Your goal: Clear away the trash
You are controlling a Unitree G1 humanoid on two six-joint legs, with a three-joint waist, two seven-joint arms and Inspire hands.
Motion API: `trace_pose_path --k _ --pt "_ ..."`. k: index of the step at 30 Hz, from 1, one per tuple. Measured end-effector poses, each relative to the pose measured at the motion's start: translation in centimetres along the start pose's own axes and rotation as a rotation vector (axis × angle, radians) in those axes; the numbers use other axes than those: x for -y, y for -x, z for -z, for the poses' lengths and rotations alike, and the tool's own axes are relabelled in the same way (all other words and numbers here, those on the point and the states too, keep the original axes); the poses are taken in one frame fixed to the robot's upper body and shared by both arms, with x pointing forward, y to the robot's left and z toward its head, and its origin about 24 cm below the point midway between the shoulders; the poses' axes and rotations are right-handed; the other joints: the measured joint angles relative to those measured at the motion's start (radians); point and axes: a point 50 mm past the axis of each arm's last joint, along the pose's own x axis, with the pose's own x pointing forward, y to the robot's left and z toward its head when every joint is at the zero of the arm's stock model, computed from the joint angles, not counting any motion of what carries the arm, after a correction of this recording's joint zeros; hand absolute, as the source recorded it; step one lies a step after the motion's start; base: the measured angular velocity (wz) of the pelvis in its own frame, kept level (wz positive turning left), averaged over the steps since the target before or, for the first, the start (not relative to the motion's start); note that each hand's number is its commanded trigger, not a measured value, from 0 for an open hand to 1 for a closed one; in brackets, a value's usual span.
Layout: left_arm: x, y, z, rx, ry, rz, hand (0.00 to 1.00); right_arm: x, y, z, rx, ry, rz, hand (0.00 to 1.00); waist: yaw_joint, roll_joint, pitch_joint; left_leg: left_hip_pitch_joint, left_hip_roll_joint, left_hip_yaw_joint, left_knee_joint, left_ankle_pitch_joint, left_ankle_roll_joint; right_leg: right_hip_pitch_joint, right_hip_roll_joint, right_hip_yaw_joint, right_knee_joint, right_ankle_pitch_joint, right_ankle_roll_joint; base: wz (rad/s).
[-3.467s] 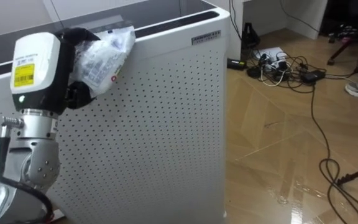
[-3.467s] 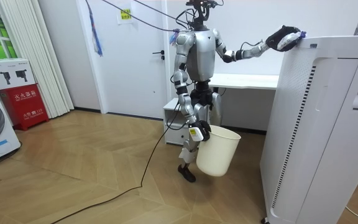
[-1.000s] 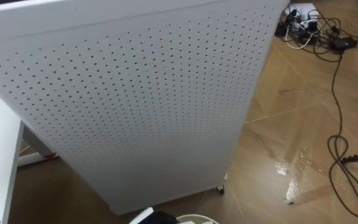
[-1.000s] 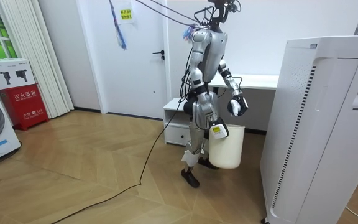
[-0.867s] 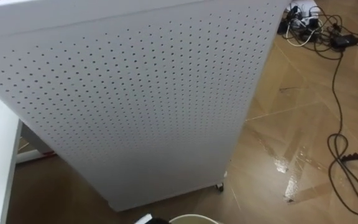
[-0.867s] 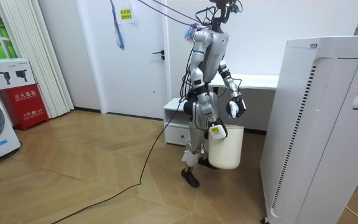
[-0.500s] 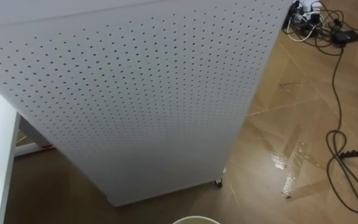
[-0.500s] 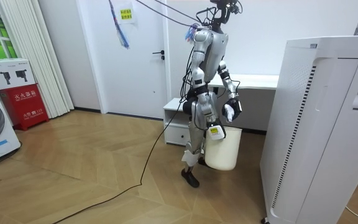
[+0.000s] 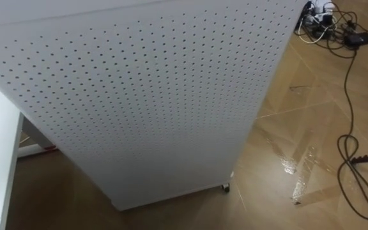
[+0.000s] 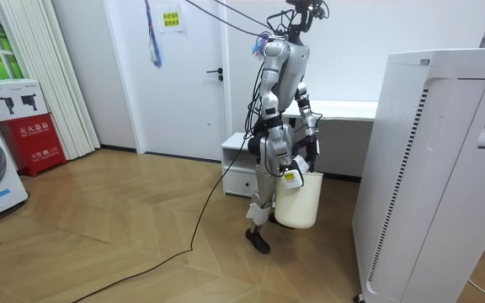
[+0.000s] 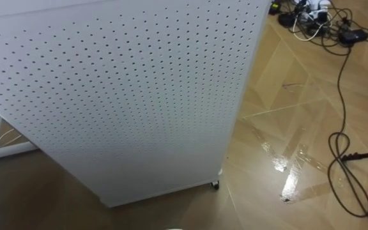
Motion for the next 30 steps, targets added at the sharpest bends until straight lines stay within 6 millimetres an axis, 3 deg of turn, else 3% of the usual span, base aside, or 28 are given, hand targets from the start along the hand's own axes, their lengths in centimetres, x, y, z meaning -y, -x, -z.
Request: trace_pose_path --k 30 --pt "0.5 -0.3 0.1 -0.012 -0.009 0.015 0.0 -0.2 -0.1 1.1 -0.049 -0.056 0.01 1.0 0.0 0.006 0.0 0.0 -0.001 -0.012 0.019 0.002 0.003 0.011 -0.001 -0.007 0.008 0.0 0.0 0.0"
